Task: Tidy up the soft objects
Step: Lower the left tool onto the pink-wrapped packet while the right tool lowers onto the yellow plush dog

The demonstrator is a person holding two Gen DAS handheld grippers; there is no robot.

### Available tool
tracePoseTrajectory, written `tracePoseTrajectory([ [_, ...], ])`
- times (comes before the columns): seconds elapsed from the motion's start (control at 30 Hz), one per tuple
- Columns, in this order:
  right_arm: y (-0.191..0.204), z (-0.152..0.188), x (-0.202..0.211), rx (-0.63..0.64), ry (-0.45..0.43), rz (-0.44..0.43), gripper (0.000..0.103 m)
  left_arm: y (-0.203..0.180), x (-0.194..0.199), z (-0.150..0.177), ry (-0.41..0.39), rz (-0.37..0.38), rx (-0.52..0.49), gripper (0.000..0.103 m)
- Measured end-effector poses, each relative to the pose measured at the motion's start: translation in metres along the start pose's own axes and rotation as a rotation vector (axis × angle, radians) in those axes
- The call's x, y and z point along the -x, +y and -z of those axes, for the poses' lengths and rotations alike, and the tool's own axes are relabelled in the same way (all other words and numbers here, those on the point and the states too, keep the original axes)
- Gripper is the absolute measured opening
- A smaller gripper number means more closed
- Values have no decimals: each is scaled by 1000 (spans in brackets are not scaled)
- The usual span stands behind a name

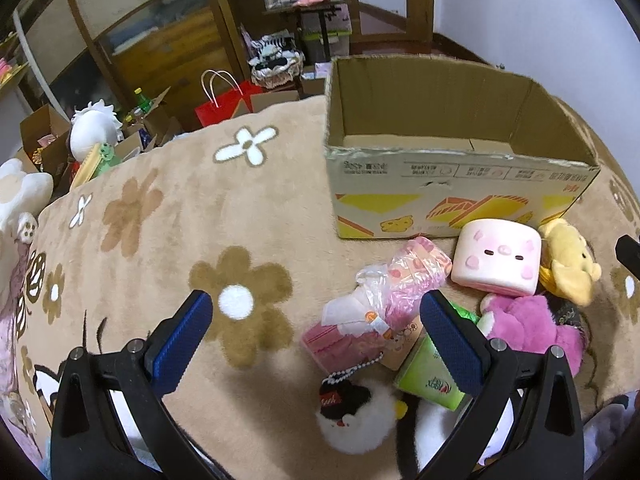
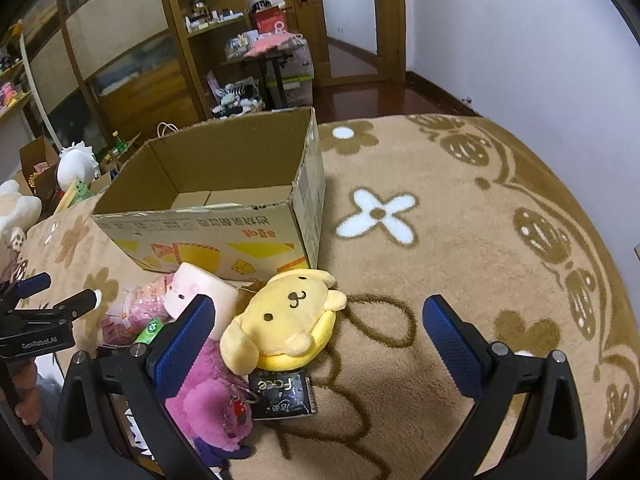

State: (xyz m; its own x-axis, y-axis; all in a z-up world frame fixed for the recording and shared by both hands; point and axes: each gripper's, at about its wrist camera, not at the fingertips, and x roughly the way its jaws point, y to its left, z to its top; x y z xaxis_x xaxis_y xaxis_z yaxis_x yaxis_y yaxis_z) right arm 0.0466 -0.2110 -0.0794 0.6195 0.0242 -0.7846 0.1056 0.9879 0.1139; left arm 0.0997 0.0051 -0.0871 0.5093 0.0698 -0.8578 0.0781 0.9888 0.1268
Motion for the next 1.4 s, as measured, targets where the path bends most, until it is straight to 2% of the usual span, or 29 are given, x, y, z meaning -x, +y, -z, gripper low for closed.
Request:
tracePoseTrajectory([
  [0.17,-2,-1,-15,-9,31,-11,103,-9,-18,-3,37,1,-31,102],
  [0.3,-3,-3,-25,-15,48,-19,103,-11,-32,-5,75,32,-15,102],
  [0.5,-3,-5,-42,-5,89,-58,103,-17,-50,-8,105,51,-19,102],
  [0.7,-4,-4,-57,-17,125,-59,103,-24,-64,-7,127,76,-41,102],
  [0.87,-2,-2,-67,-14,152,-74,103,-29,-77,-7,135,67,-47,102],
  [1.0,-2,0,-77,-16,185,-89,98,-29,-84,-8,152,94,-33,102],
  [1.3,4,5,-89,-4,225,-160,75,-34,-94,-4,186,116,-44,102],
  [1.4,5,6,-88,10,222,-156,74,-30,-97,-5,196,119,-28,103],
])
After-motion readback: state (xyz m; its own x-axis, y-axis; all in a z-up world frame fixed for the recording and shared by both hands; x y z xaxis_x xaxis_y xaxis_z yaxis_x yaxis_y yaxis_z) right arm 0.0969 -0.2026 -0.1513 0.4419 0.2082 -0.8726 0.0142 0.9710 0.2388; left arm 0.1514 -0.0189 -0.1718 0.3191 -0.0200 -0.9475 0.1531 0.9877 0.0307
